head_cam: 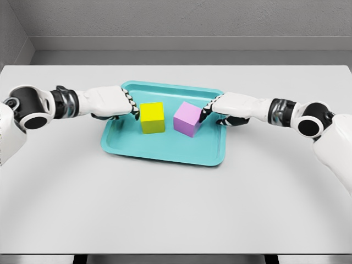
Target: Push two cubes
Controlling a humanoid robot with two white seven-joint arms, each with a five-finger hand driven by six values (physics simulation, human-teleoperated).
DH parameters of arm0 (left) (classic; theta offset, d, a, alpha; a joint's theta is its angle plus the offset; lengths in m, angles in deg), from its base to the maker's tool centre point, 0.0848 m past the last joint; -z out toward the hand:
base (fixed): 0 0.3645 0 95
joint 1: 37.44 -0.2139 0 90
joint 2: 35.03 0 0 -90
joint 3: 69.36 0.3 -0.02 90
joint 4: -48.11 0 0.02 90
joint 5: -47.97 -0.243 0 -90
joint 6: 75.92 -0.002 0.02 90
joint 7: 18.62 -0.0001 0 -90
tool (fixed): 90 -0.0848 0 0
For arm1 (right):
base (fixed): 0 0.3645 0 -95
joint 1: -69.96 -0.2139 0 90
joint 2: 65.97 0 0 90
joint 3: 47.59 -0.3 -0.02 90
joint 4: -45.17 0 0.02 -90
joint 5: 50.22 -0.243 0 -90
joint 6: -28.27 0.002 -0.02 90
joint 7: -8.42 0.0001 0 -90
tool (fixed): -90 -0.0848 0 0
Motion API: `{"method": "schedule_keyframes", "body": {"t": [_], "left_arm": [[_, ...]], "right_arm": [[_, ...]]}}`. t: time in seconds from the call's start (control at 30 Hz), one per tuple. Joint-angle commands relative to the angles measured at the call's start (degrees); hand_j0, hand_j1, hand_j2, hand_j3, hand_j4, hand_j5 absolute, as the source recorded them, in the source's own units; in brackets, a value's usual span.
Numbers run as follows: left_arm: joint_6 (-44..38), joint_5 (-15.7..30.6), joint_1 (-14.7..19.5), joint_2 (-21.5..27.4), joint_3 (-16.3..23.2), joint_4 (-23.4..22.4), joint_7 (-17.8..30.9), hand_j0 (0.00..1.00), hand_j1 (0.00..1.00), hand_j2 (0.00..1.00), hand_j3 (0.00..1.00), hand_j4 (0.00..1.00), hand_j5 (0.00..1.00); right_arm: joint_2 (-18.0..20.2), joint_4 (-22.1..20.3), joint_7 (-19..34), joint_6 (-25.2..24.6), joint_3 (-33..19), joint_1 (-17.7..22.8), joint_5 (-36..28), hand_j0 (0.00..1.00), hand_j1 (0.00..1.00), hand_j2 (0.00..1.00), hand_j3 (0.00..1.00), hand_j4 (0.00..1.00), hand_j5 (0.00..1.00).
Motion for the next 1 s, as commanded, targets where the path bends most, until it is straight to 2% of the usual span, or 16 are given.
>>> {"method": "schedule_keyframes", "body": {"t": [0.0,0.37,0.7,0.83,0.97], "left_arm": [[-0.1,0.2,0.0,-0.8,-0.1,0.1,0.0,0.65,0.65,0.65,0.65,0.65,0.65],[-0.1,0.1,0.0,-2.5,-0.1,0.2,0.9,0.65,0.65,0.65,0.65,0.65,0.65],[-0.1,0.1,0.0,-2.9,-0.2,0.6,0.9,0.65,0.65,0.65,0.65,0.65,0.65],[-0.1,0.1,0.0,-2.9,-0.2,0.7,1.0,0.62,0.62,0.62,0.62,0.62,0.62],[-0.1,0.0,0.0,-3.8,-0.4,0.7,1.1,0.62,0.62,0.62,0.62,0.62,0.62]], "right_arm": [[-0.1,0.5,0.2,1.0,0.5,-0.1,2.3,0.61,0.61,0.61,0.61,0.61,0.61],[-0.2,4.7,0.3,1.0,0.5,-1.3,3.2,0.60,0.60,0.60,0.60,0.60,0.60],[-1.0,4.5,0.4,1.0,0.5,-2.6,3.2,0.59,0.59,0.59,0.59,0.59,0.59],[-1.9,4.7,0.4,1.0,0.5,-3.4,3.6,0.59,0.59,0.59,0.59,0.59,0.59],[-2.9,6.7,0.4,1.0,0.6,-4.0,4.7,0.59,0.59,0.59,0.59,0.59,0.59]]}}
